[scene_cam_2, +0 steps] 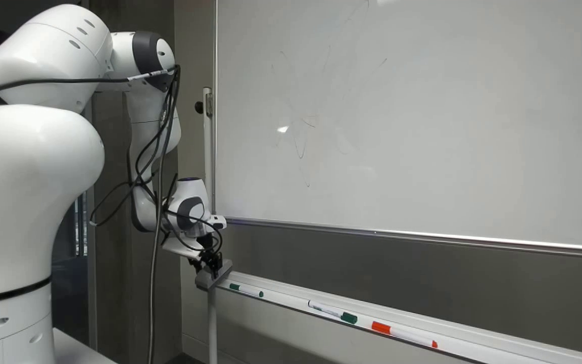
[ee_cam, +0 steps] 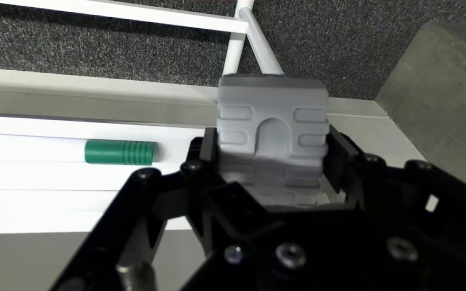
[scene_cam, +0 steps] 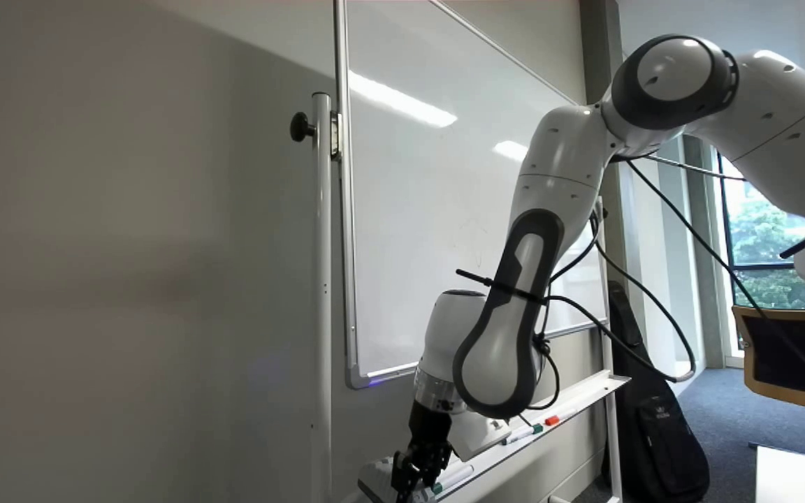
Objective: Move the grey eraser to the left
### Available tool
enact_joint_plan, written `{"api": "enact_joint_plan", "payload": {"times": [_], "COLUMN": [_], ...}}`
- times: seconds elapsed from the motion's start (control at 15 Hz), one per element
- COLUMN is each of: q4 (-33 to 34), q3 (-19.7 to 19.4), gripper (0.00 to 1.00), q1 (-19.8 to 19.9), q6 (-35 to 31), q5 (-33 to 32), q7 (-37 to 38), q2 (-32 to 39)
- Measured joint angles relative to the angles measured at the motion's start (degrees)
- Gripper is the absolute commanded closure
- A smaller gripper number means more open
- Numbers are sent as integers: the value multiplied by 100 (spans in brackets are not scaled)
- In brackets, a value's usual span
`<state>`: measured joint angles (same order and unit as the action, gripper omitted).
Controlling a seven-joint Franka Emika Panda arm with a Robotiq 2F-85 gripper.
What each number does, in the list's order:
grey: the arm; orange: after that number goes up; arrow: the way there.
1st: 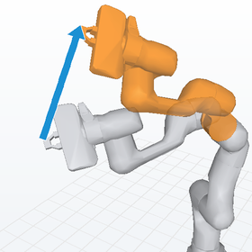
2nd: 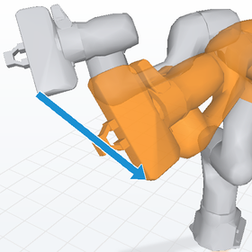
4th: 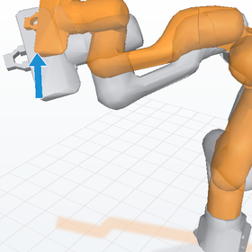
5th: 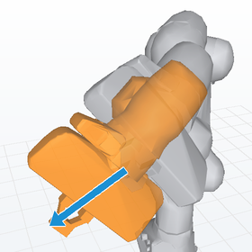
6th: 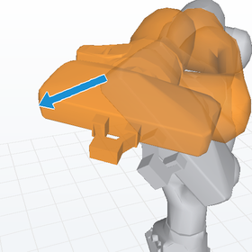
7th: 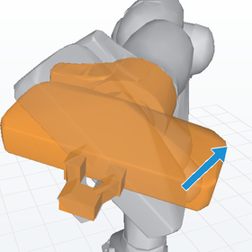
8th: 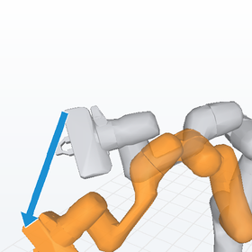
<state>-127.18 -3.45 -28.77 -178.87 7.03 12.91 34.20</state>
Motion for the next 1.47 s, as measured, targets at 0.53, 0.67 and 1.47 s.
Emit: {"api": "enact_joint_plan", "payload": {"times": [0.53,0.67,1.47], "q4": [217,217,300], "q3": [678,618,-779], "gripper": [62,62,62], "q1": [770,774,-388], "q6": [-156,-270,-264], "q5": [24,24,33], "q7": [0,0,514], "q2": [-41,-25,332]}}
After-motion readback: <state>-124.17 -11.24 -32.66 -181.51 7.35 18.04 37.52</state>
